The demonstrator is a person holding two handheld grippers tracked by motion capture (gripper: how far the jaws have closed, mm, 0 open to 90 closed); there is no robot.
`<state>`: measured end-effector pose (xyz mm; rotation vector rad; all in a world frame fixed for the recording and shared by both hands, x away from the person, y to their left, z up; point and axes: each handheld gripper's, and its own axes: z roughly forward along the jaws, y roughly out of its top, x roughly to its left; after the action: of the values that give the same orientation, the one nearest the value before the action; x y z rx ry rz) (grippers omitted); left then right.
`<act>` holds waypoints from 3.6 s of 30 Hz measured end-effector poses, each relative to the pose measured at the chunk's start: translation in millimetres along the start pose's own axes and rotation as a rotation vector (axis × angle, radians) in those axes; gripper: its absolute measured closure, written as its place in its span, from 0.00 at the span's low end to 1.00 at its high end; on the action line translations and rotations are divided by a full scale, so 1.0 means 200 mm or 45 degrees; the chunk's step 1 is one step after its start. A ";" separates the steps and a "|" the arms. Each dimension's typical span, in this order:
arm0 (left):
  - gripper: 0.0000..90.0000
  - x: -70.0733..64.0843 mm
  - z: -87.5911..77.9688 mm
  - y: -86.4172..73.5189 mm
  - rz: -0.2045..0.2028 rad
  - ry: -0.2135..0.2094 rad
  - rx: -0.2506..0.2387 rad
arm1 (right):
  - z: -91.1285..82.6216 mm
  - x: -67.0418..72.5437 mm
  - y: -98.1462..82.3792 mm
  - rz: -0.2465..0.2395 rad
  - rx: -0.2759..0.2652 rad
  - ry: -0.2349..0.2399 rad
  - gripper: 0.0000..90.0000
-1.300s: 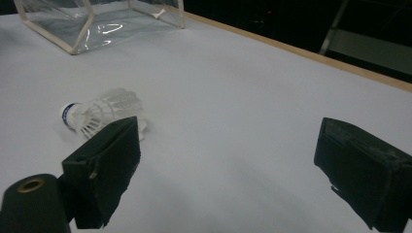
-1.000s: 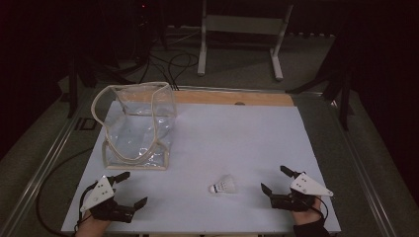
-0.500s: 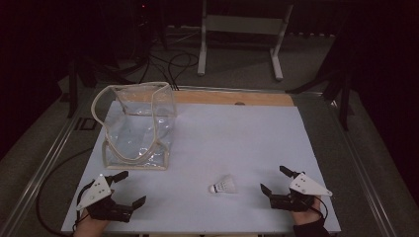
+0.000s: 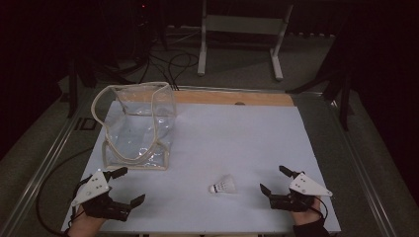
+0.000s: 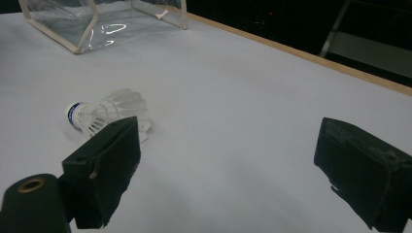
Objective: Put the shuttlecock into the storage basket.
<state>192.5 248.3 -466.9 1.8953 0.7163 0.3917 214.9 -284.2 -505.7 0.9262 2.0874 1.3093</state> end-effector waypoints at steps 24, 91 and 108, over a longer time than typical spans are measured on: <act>0.00 -0.02 0.04 0.15 0.116 -0.117 0.306 | 0.00 0.00 0.01 -0.005 -0.008 0.013 0.11; 0.01 -0.13 0.38 0.29 0.285 -0.425 0.761 | 0.01 0.01 0.00 -0.010 0.001 0.039 0.11; 0.01 -0.17 0.48 0.35 0.298 -0.467 0.725 | 0.01 0.00 0.00 -0.013 -0.002 0.037 0.11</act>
<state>241.3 137.3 -442.2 2.5123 0.3779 -0.0347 216.2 -282.0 -506.1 0.9000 2.1098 1.3264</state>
